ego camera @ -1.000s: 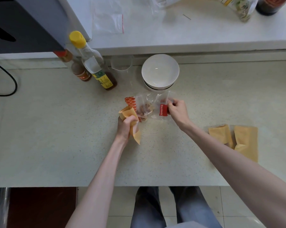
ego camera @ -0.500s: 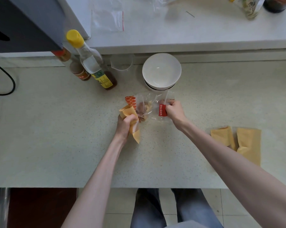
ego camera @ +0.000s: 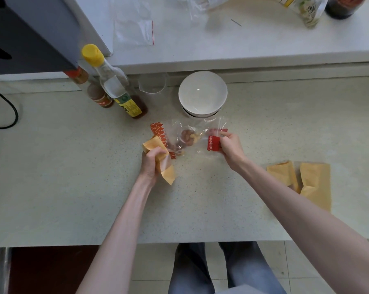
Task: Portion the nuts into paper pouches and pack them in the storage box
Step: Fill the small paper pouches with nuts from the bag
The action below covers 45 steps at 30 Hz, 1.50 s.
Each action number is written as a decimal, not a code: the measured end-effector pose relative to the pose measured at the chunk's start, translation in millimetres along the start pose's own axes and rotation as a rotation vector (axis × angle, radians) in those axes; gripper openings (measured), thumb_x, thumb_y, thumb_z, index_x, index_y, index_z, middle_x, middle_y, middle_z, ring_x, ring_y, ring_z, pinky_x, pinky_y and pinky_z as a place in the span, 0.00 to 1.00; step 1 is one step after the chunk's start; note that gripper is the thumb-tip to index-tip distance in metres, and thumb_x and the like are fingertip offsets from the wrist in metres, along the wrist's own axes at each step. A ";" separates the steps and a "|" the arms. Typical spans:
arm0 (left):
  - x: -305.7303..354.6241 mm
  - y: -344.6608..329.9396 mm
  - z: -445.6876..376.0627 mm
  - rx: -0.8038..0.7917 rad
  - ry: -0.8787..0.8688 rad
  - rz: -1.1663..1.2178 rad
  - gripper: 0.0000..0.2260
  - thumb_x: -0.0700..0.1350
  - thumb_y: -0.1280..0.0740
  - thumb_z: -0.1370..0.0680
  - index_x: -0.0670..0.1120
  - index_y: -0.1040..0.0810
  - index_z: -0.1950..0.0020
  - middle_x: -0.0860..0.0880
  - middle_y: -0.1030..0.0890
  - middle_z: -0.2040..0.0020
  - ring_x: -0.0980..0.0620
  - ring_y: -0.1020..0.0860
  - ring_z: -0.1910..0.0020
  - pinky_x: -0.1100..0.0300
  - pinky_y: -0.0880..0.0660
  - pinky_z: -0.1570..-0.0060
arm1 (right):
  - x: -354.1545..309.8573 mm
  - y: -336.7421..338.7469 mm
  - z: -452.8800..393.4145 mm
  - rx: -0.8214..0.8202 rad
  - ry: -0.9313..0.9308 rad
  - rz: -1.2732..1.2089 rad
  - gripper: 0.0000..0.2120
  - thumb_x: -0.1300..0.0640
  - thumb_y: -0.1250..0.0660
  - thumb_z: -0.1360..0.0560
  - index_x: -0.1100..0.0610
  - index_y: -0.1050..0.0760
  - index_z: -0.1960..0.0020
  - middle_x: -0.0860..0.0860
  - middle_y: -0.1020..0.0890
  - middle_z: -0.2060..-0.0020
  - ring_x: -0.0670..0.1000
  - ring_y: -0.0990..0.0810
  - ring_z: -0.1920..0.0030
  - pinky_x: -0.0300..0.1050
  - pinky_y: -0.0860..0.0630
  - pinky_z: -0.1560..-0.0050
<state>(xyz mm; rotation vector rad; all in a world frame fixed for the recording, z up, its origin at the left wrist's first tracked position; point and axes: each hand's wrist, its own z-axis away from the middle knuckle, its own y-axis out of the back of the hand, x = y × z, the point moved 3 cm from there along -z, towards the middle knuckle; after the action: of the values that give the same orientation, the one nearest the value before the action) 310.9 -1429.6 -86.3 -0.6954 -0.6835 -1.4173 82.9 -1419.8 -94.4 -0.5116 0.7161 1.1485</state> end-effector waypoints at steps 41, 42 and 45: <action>51.3 -48.0 93.5 0.038 -0.925 -0.710 0.16 0.42 0.24 0.30 0.44 0.26 0.46 0.51 0.22 0.55 0.52 0.23 0.58 0.45 0.22 0.52 | -97.5 50.3 168.4 0.006 0.377 0.176 0.12 0.61 0.39 0.20 0.66 0.19 0.52 0.60 0.20 0.71 0.52 0.22 0.72 0.36 0.25 0.69; 52.2 -51.7 97.3 0.029 -0.936 -0.713 0.16 0.42 0.25 0.30 0.45 0.26 0.46 0.53 0.23 0.55 0.52 0.23 0.57 0.44 0.23 0.51 | -102.2 47.3 175.3 0.000 0.391 0.193 0.12 0.62 0.39 0.21 0.66 0.19 0.52 0.61 0.20 0.70 0.52 0.23 0.72 0.37 0.25 0.69; 54.2 -59.1 105.3 0.027 -0.969 -0.718 0.18 0.43 0.25 0.32 0.44 0.27 0.45 0.55 0.26 0.55 0.54 0.26 0.57 0.42 0.24 0.49 | -112.2 40.8 190.4 0.010 0.432 0.236 0.12 0.63 0.39 0.21 0.67 0.19 0.54 0.63 0.20 0.70 0.54 0.23 0.72 0.39 0.26 0.70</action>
<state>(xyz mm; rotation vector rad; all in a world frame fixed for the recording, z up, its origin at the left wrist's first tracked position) 252.8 -1384.0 23.5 -1.1979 -1.8418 -1.6592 65.0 -1344.8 116.7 -0.6902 1.1798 1.2664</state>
